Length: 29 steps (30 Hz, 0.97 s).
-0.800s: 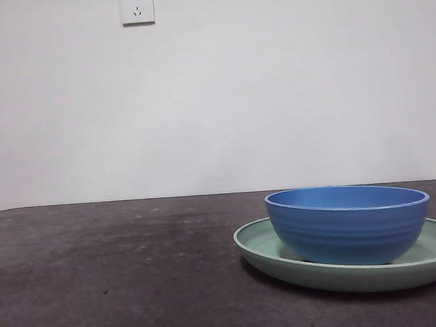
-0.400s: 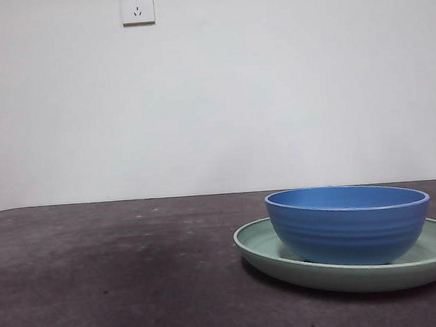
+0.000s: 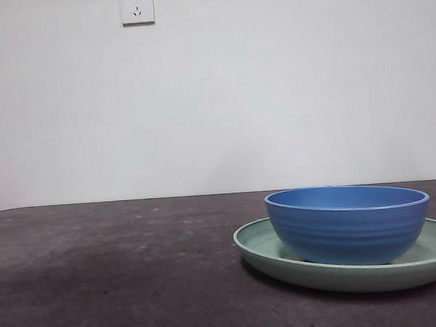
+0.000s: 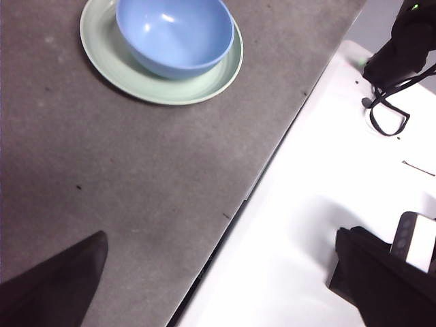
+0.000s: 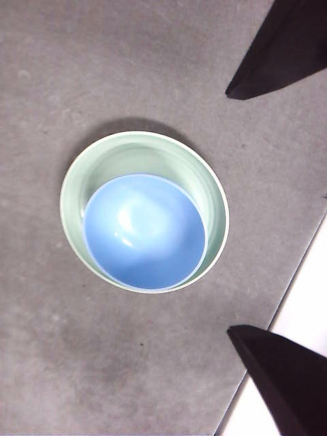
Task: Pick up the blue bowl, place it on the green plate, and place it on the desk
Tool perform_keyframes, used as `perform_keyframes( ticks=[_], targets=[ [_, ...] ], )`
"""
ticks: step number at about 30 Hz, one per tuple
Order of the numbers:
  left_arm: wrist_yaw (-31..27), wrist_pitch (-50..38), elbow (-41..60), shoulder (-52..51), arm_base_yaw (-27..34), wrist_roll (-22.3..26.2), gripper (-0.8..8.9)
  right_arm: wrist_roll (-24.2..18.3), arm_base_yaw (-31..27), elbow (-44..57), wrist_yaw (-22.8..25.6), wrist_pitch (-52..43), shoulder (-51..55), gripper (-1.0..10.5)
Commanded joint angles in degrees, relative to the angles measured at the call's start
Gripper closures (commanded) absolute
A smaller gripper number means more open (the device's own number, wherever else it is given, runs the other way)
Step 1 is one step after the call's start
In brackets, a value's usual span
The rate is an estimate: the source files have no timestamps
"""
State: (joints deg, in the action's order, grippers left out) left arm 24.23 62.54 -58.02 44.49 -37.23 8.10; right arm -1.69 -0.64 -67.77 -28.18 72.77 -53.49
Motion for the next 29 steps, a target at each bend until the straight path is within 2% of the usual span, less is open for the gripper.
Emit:
perform_keyframes(
  ticks=[1,8,12,16,24,29],
  targets=[
    [0.2,-1.9,-0.5,-0.8,-0.2,-0.5,1.58,-0.2,0.1,0.2,1.1,0.1,-1.9,3.1],
    [0.2,-5.3,-0.6,-4.2,-0.2,-1.7,1.58,0.0,0.1,5.0,9.4,-1.2,-7.6,3.1],
    [0.2,-7.0,-0.6,-5.7,-0.2,-1.7,1.58,0.6,0.2,7.6,8.6,-6.1,-12.2,3.2],
    [0.2,-8.4,-0.8,-6.8,-0.2,-1.7,1.58,1.2,1.1,8.5,8.7,-10.6,-17.8,4.2],
    [0.2,-8.4,-3.4,-8.4,-0.2,-1.7,1.58,1.0,3.3,8.5,8.7,-15.0,-27.6,4.3],
    [0.2,-8.4,-6.3,-8.6,-0.2,-1.7,1.58,0.7,4.5,8.5,8.7,-19.4,-32.8,5.0]
  ],
)
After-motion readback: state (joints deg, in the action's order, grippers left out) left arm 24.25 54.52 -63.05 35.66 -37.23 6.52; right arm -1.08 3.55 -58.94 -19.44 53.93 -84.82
